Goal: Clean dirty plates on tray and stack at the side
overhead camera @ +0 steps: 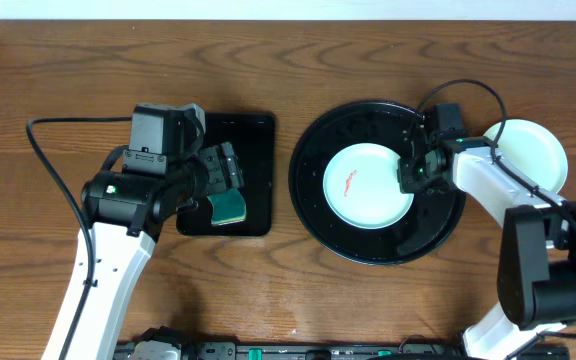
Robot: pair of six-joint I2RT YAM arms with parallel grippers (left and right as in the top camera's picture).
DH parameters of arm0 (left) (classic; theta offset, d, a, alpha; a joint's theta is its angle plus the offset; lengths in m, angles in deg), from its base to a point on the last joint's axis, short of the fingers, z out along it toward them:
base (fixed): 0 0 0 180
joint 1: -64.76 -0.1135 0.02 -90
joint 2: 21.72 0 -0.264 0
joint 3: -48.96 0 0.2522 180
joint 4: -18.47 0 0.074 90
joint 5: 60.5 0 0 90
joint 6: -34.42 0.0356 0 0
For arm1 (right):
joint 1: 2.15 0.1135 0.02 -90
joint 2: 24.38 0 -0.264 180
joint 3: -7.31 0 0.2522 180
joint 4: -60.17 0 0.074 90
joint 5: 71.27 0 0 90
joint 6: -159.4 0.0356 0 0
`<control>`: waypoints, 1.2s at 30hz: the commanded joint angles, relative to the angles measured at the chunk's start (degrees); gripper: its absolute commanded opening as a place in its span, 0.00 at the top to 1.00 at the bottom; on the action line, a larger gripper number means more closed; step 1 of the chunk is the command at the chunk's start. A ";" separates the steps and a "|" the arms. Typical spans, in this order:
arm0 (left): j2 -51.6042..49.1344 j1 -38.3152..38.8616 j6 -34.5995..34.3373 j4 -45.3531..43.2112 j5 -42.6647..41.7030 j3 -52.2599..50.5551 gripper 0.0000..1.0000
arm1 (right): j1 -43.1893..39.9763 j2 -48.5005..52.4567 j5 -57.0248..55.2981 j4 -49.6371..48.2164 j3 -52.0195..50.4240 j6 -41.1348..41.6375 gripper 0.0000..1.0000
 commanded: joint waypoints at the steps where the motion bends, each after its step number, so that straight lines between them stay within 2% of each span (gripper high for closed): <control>1: -0.07 -0.13 1.27 0.92 -1.33 0.94 0.18 | 0.44 0.66 0.02 1.81 -1.81 0.07 0.99; 7: -0.81 -0.13 1.22 1.36 -1.33 0.94 0.18 | 0.44 0.66 -2.38 6.97 -1.81 0.20 0.99; 10: -1.49 0.09 1.66 2.03 -0.44 0.79 0.23 | 0.48 0.66 -2.58 7.63 -1.81 0.20 0.99; 15: -5.70 1.68 0.37 3.21 10.91 -2.03 0.26 | 0.48 0.66 -2.56 7.74 -1.81 -0.04 0.99; 18: -11.78 2.43 -0.76 -0.22 12.87 -4.79 0.28 | 0.48 0.66 -2.56 7.63 -1.81 -0.02 0.99; 21: -17.86 2.43 -1.20 -3.63 13.11 -5.38 0.38 | 0.48 0.66 -2.56 7.63 -1.81 -0.02 0.99; 26: -27.26 2.34 -12.70 -6.78 18.23 -5.38 0.40 | 0.48 0.66 -2.56 7.67 -1.81 -0.02 0.99; 31: -34.93 2.34 -13.20 -12.52 12.52 -5.38 0.41 | 0.48 0.66 -2.54 7.63 -1.81 0.00 0.99; 33: -37.27 2.34 -11.15 -14.01 9.92 -5.38 0.56 | 0.48 0.66 -2.56 7.65 -1.81 -0.02 0.99; 34: -38.16 2.34 -10.86 -14.19 9.55 -5.38 0.71 | 0.48 0.66 -2.56 7.65 -1.81 0.00 0.99; 35: -38.69 2.34 -10.84 -14.16 9.57 -5.38 0.75 | 0.48 0.66 -2.56 7.65 -1.81 -0.02 0.99; 36: -38.82 2.34 -10.84 -13.94 9.60 -5.38 0.85 | 0.48 0.66 -2.56 7.65 -1.81 0.00 0.99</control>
